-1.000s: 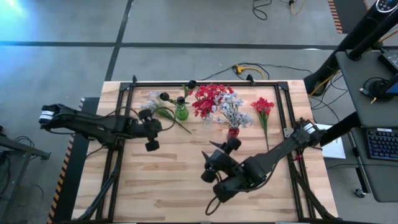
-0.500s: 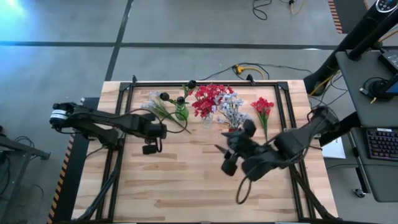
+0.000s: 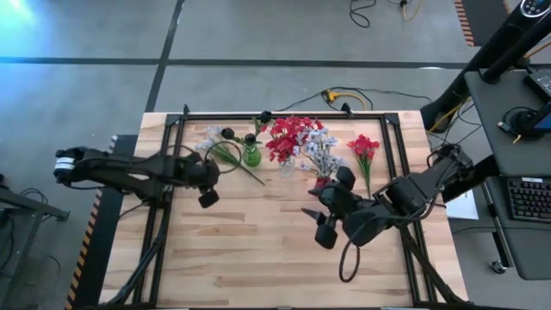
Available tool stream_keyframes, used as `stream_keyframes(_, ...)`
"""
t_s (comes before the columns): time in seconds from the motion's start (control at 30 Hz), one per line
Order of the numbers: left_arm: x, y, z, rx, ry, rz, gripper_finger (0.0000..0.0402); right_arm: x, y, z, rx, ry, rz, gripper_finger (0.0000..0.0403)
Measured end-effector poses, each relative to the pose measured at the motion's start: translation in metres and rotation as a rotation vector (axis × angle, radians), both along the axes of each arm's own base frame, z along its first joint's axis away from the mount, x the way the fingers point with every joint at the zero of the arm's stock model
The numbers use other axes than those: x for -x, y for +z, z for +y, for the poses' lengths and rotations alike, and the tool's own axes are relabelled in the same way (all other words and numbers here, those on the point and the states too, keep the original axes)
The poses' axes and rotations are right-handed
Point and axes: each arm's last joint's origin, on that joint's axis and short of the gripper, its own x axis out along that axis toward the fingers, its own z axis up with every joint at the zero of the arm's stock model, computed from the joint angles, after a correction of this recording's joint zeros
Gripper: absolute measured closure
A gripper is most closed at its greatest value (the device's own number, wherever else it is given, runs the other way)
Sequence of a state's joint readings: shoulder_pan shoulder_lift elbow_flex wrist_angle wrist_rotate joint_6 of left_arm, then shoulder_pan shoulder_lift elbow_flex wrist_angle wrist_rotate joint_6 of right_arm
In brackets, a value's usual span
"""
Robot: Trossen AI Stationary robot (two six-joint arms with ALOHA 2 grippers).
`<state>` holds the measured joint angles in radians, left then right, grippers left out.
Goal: Sort flowers into vase by color
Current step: Put the white flowers into the red vase
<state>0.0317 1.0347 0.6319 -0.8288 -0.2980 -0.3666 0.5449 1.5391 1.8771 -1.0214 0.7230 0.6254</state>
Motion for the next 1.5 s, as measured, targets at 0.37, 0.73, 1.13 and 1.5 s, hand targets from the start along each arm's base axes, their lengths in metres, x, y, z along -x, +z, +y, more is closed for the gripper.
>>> stream_keyframes(0.37, -0.003, 0.004, 0.045, -0.068, 0.426, -0.121, 0.0395, 0.020, 0.013, -0.009, -0.024, 0.104, 0.042, 0.0184)
stream_keyframes(0.73, -0.011, -0.013, 0.070, -0.008, 0.483, -0.067, 0.0396, 0.036, 0.015, -0.017, 0.003, 0.114, 0.105, 0.0184)
stream_keyframes(1.13, -0.011, -0.028, 0.097, -0.003, 0.492, -0.008, 0.0308, 0.037, 0.014, -0.014, -0.018, 0.147, 0.121, 0.0184)
stream_keyframes(1.5, -0.012, -0.035, 0.117, -0.022, 0.498, 0.006, 0.0211, 0.037, 0.014, -0.014, -0.027, 0.142, 0.120, 0.0184)
